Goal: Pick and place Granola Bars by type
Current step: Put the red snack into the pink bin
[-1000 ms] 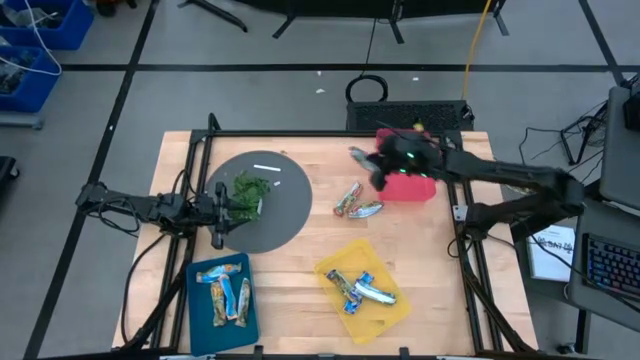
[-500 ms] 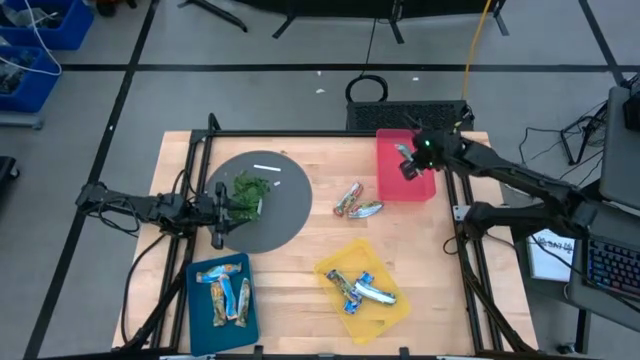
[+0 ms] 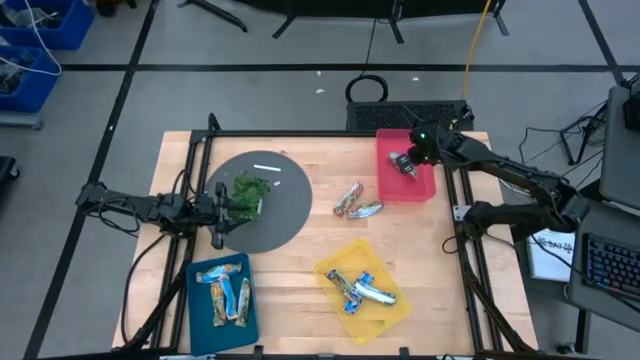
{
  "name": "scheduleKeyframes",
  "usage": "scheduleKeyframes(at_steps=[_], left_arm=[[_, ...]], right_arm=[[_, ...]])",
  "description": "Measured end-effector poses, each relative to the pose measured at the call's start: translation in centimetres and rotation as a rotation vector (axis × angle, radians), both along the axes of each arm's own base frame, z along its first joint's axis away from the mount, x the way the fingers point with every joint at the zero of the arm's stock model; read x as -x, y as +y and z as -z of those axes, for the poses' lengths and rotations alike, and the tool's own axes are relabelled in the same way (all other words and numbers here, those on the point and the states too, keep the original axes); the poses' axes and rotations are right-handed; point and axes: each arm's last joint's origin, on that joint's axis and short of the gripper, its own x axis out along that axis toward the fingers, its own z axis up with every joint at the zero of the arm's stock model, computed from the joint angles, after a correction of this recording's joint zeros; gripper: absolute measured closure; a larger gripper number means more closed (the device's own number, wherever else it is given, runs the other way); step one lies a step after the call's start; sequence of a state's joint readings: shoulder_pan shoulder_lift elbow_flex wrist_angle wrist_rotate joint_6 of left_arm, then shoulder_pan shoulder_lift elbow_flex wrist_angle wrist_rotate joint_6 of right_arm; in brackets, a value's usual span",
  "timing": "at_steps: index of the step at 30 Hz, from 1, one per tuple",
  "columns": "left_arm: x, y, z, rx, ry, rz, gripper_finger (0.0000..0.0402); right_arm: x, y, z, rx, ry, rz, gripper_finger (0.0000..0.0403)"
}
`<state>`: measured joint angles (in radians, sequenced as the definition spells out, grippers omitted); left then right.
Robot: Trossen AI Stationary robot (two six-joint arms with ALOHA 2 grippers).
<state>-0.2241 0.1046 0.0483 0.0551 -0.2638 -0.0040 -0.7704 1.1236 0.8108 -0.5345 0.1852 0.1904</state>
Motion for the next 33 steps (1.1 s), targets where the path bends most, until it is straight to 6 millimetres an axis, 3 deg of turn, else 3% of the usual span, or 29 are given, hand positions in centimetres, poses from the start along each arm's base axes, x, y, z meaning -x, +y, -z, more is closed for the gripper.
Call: scheduleKeyframes(at_steps=[5, 9, 12, 16, 20, 26, 33], left_arm=[[0.0, 0.0, 0.0, 0.000, 0.000, 0.000, 0.0238], [0.0, 0.0, 0.0, 0.000, 0.000, 0.000, 0.0238], [0.0, 0.0, 0.0, 0.000, 0.000, 0.000, 0.0238], [0.0, 0.0, 0.0, 0.000, 0.000, 0.000, 0.0238], [0.0, 0.0, 0.0, 0.000, 0.000, 0.000, 0.0238], [0.0, 0.0, 0.0, 0.000, 0.000, 0.000, 0.0238], [0.0, 0.0, 0.0, 0.000, 0.000, 0.000, 0.0238]], right_arm=[[-0.5, 0.2, -0.4, 0.010, -0.059, -0.076, 0.0333], [-3.0, 1.8, -1.2, -0.021, -0.248, -0.329, 0.0316], [-5.4, 4.2, -1.6, 0.044, -0.265, -0.482, 0.0308], [-8.3, 7.4, -1.7, 0.130, -0.119, -0.608, 0.0304], [-11.5, 9.3, -1.6, 0.145, 0.065, -0.733, 0.0304], [-14.8, 9.2, 0.9, 0.045, 0.442, -0.904, 0.0291], [-17.1, 8.4, 3.9, 0.002, 0.538, -0.947, 0.0272]])
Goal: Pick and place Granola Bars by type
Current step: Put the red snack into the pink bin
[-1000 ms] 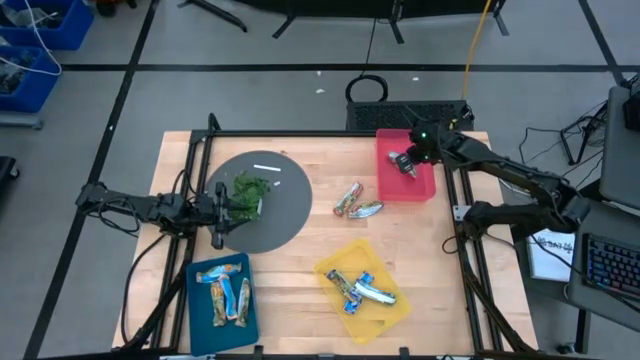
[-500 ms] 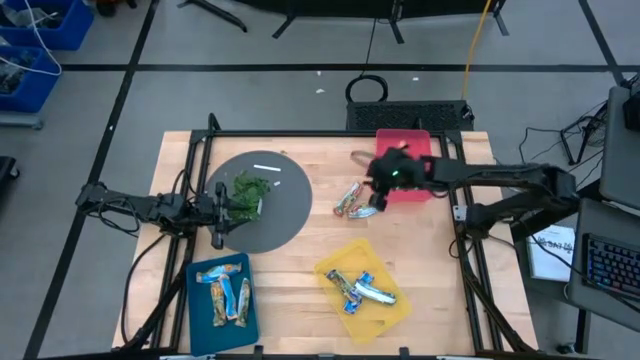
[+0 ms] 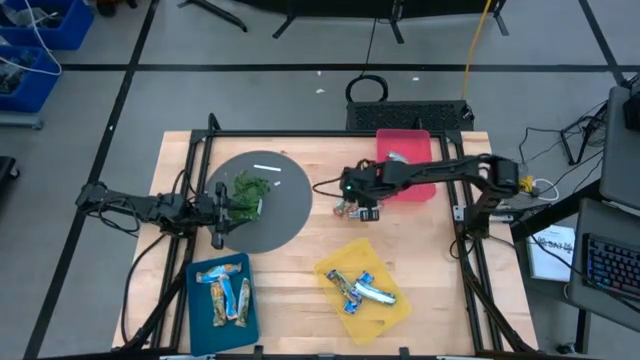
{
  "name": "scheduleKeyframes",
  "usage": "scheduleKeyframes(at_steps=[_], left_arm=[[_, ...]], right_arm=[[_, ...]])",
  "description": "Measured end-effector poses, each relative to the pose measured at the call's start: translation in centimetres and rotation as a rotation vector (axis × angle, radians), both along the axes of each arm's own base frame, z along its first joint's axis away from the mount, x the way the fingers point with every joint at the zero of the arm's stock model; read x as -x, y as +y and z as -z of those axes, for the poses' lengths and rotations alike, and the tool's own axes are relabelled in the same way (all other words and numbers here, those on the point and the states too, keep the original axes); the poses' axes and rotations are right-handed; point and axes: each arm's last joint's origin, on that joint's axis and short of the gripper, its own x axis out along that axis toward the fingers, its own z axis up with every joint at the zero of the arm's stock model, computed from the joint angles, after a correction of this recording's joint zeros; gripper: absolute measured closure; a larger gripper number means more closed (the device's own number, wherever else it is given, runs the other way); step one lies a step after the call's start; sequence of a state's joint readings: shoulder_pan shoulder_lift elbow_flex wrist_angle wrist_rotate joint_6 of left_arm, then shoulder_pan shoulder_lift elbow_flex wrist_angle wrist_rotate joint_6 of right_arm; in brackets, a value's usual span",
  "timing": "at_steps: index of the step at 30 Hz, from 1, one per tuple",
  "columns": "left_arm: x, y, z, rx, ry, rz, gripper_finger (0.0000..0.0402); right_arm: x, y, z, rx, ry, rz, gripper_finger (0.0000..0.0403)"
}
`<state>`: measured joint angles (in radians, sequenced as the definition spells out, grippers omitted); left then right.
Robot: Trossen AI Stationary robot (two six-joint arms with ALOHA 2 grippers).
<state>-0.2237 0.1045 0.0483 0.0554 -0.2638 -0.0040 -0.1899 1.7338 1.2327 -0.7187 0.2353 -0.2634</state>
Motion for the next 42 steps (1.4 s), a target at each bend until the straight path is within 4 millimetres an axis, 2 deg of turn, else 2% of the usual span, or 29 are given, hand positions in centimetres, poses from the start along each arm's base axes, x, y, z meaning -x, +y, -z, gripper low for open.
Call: scheduleKeyframes(at_steps=[5, 13, 25, 30, 37, 42], left_arm=[[0.0, 0.0, 0.0, 0.000, 0.000, 0.000, 0.0238], [0.0, 0.0, 0.0, 0.000, 0.000, 0.000, 0.0238], [0.0, 0.0, 0.0, 0.000, 0.000, 0.000, 0.0238], [0.0, 0.0, 0.0, 0.000, 0.000, 0.000, 0.0238], [0.0, 0.0, 0.0, 0.000, 0.000, 0.000, 0.0238], [0.0, 0.0, 0.0, 0.000, 0.000, 0.001, 0.0238]], right_arm=[[-0.8, -0.9, 1.2, -0.008, 0.018, 0.043, 0.0254], [-0.9, -2.1, 2.3, -0.012, 0.042, 0.061, 0.0238], [-0.8, -3.9, 2.4, -0.052, -0.007, 0.087, 0.0240], [-0.9, -3.8, 2.4, -0.106, -0.023, 0.095, 0.0240], [-1.4, -3.9, 4.8, -0.121, 0.035, 0.096, 0.0243], [-1.5, -3.9, 4.9, -0.117, 0.028, 0.096, 0.0267]])
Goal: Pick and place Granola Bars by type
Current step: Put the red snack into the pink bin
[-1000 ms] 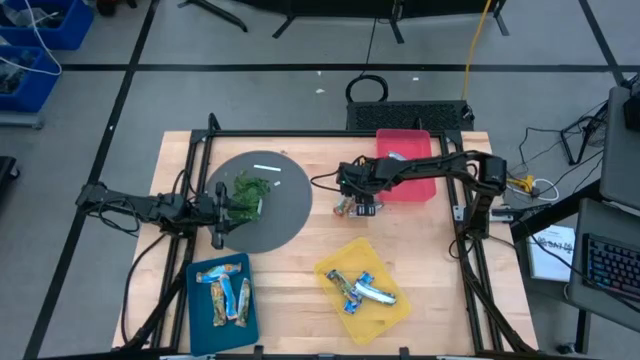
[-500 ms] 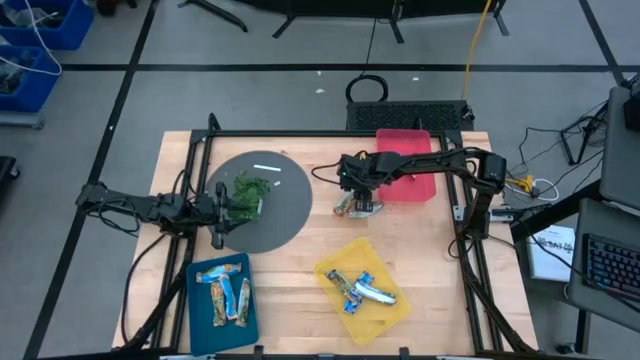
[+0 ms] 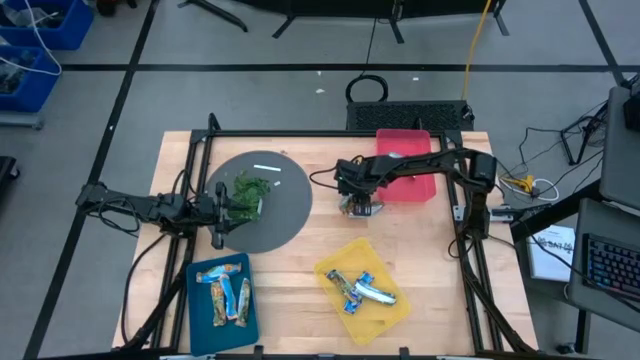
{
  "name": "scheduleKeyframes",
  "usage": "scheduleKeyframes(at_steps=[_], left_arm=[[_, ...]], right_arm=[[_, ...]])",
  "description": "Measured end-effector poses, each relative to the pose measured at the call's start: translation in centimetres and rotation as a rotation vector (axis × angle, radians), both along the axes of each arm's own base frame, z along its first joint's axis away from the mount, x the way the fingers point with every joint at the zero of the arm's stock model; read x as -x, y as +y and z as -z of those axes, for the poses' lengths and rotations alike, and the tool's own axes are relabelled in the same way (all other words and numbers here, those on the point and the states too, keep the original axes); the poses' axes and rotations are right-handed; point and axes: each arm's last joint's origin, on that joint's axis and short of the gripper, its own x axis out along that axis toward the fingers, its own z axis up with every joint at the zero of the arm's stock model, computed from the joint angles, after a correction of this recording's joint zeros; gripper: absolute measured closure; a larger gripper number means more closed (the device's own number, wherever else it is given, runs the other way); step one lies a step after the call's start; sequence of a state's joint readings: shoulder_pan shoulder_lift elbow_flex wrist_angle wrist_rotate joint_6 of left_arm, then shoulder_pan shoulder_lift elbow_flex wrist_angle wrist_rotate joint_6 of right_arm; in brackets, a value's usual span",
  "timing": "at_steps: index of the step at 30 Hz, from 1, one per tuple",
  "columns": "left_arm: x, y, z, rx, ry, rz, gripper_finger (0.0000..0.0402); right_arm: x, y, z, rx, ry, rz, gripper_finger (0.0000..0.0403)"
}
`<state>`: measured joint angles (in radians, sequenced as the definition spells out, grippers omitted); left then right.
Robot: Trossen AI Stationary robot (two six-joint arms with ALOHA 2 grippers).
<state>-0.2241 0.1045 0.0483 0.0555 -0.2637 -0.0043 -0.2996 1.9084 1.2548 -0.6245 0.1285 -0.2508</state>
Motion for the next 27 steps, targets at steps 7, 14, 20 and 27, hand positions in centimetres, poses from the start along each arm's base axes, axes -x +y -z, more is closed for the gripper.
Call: scheduleKeyframes(at_steps=[7, 14, 20, 27], left_arm=[[0.0, 0.0, 0.0, 0.000, 0.000, -0.003, 0.0238], [0.0, 0.0, 0.0, 0.000, 0.001, -0.003, 0.0238], [0.0, 0.0, 0.0, 0.000, 0.000, -0.004, 0.0238], [0.0, 0.0, 0.0, 0.000, 0.000, -0.005, 0.0238]], right_arm=[[0.1, 0.1, -1.5, -0.003, -0.062, -0.029, 0.0389], [0.2, 0.9, -3.6, 0.039, -0.124, -0.027, 0.0400], [1.8, 1.9, -8.5, 0.145, -0.239, 0.037, 0.0402], [7.9, 2.4, -13.9, 0.372, -0.213, 0.430, 0.0402]])
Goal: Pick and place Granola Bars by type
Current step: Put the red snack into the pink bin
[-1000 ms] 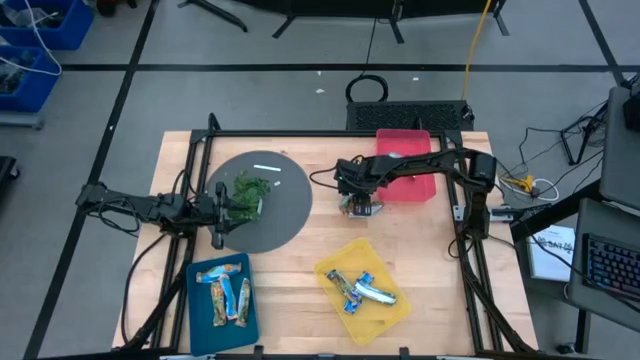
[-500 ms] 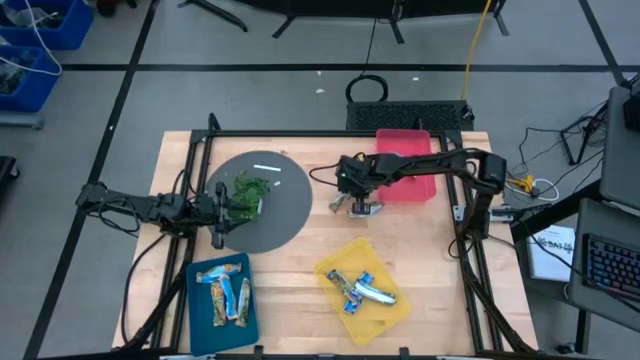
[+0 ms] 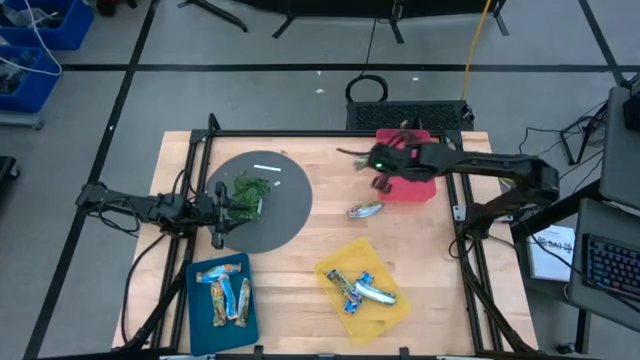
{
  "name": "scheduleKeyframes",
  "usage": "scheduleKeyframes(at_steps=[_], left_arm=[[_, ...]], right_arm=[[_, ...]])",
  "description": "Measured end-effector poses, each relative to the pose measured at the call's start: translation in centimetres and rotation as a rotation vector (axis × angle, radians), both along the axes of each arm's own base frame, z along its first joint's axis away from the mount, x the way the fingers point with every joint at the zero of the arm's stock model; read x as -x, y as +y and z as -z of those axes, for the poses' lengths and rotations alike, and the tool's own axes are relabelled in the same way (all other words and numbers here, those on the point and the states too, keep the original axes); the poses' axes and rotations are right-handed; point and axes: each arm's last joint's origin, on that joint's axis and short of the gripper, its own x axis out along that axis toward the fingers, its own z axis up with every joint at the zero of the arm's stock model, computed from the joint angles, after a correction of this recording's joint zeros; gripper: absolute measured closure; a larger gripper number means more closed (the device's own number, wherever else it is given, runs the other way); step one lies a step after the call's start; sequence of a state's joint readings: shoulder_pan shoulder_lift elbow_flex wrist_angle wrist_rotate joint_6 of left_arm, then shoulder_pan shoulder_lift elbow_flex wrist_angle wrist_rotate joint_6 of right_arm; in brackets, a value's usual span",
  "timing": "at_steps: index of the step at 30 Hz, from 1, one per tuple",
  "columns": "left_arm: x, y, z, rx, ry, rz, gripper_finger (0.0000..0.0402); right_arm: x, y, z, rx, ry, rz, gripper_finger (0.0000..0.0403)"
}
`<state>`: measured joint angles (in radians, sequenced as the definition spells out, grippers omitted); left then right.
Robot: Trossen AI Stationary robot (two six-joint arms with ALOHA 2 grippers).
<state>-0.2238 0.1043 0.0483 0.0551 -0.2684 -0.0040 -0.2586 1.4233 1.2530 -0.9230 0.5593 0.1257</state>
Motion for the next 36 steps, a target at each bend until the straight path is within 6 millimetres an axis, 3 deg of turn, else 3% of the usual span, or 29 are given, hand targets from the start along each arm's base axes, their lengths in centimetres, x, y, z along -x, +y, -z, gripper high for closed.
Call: scheduleKeyframes(at_steps=[5, 15, 20, 29, 36], left_arm=[[0.0, 0.0, 0.0, 0.000, 0.000, 0.000, 0.0238], [0.0, 0.0, 0.0, 0.000, 0.000, -0.001, 0.0238], [0.0, 0.0, 0.0, 0.000, 0.000, -0.001, 0.0238], [0.0, 0.0, 0.0, 0.000, 0.000, -0.001, 0.0238], [0.0, 0.0, 0.0, 0.000, 0.000, -0.001, 0.0238]], right_arm=[[3.8, -0.6, -0.5, -0.048, 0.020, 0.238, 0.0402], [7.3, -3.6, 7.0, -0.312, 0.042, 0.390, 0.0403], [8.0, -3.6, 9.1, -0.407, 0.010, 0.402, 0.0387], [7.8, -3.5, 8.0, -0.357, -0.074, 0.314, 0.0268], [5.3, -0.8, 5.3, -0.316, -0.304, -0.022, 0.0224]])
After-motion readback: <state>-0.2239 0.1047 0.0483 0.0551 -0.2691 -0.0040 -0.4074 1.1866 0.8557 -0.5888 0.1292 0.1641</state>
